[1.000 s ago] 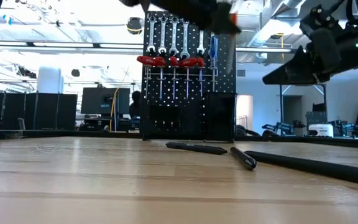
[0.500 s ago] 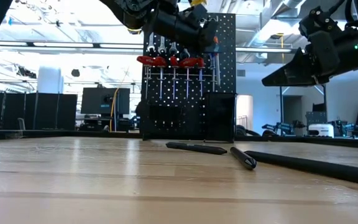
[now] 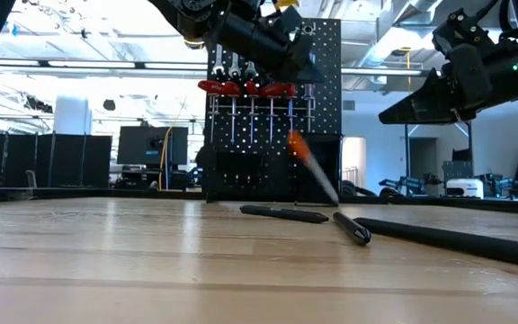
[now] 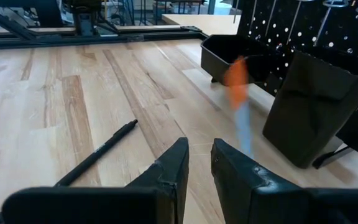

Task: Hang tools onto peg board
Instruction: Put the orange marker into the black bin on the peg board

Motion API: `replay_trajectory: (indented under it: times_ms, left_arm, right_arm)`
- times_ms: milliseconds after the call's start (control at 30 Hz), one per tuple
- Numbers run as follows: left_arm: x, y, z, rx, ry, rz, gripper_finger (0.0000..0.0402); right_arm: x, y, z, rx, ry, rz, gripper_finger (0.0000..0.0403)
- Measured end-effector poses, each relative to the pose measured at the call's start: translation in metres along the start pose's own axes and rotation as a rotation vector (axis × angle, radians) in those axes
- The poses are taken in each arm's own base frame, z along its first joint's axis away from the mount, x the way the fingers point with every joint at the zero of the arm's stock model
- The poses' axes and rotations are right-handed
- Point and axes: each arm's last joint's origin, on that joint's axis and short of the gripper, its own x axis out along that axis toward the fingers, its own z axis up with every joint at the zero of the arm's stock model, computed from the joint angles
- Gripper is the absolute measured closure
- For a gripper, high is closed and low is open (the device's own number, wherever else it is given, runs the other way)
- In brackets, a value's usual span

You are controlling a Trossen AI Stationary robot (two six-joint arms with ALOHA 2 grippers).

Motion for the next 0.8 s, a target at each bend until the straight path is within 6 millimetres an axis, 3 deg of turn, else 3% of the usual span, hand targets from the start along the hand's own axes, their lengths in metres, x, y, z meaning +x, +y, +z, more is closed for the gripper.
replay_trajectory:
  times_ms: [200,367,600,800]
  left_arm:
    - [-0.011,-0.02,0.004,0.135,0.071,-0.035,0.0215]
    - [-0.029,-0.055,-0.006,0.27,0.245,-0.246,0.0215]
    - [-0.032,-0.094,-0.067,0.205,0.53,-0.408,0.0215]
    - [-0.032,-0.137,-0.104,0.148,0.534,-0.446,0.0215]
  right_arm:
    - [0.0,0.0,0.0,-0.001,0.001,0.001,0.0321]
    - [0.001,0.001,-0.001,0.005,0.022,0.068,0.0321]
    - [0.003,0.001,0.0,0.023,0.027,0.111,0.0321]
    - [0.003,0.001,0.001,0.027,0.022,0.113,0.0321]
